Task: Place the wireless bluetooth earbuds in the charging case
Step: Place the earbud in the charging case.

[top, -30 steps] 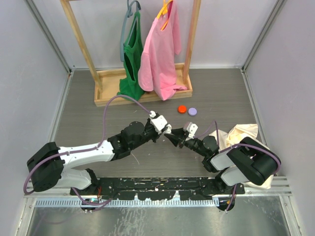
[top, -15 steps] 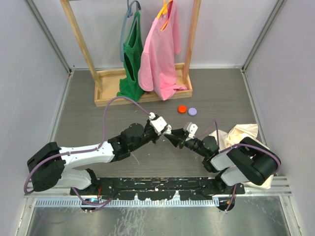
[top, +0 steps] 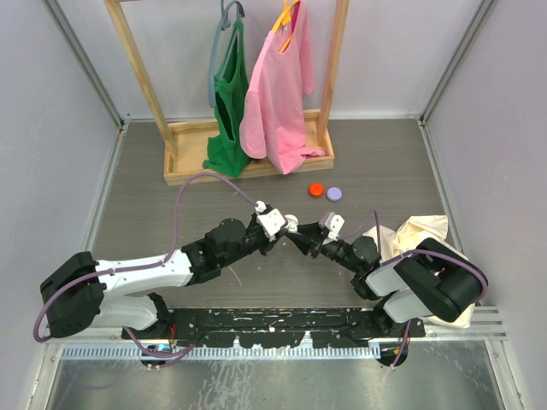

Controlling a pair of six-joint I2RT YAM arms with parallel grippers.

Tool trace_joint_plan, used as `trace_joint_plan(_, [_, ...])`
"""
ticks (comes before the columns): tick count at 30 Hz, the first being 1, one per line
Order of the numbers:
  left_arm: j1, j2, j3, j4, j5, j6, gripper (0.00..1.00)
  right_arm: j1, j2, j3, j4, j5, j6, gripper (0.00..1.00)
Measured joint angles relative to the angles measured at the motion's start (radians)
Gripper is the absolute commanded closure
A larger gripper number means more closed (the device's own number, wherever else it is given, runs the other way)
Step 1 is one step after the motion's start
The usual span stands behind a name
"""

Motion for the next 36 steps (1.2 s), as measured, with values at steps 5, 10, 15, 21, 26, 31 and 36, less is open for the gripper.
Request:
trace_joint_plan(5, [0.0, 0.0, -0.003, -0.01, 0.003, -0.006, 0.63, 0.0, 0.0, 0.0, 0.002, 0.0, 0.0, 0.99])
trace_joint_plan(10, [0.0, -0.014, -0.003, -0.023, -0.004, -0.039, 0.48, 0.0, 0.0, 0.0, 0.003, 0.0, 0.0, 0.99])
trace_joint_plan(15, [-0.001, -0.094, -0.004, -0.057, -0.044, -0.098, 0.32, 0.0, 0.0, 0.0, 0.005, 0.0, 0.003, 0.99])
trace_joint_plan(21, [-0.001, -0.169, -0.004, -0.103, -0.124, -0.185, 0.25, 0.0, 0.0, 0.0, 0.005, 0.0, 0.003, 0.99])
trace_joint_plan(26, [-0.001, -0.167, 0.003, -0.159, -0.156, -0.253, 0.23, 0.0, 0.0, 0.0, 0.005, 0.0, 0.003, 0.99])
trace_joint_plan(31, [-0.001, -0.127, 0.027, -0.185, -0.175, -0.288, 0.23, -0.001, 0.0, 0.0, 0.005, 0.0, 0.003, 0.99])
trace_joint_plan(36, [0.0, -0.092, 0.039, -0.191, -0.183, -0.304, 0.23, -0.001, 0.0, 0.0, 0.005, 0.0, 0.003, 0.99])
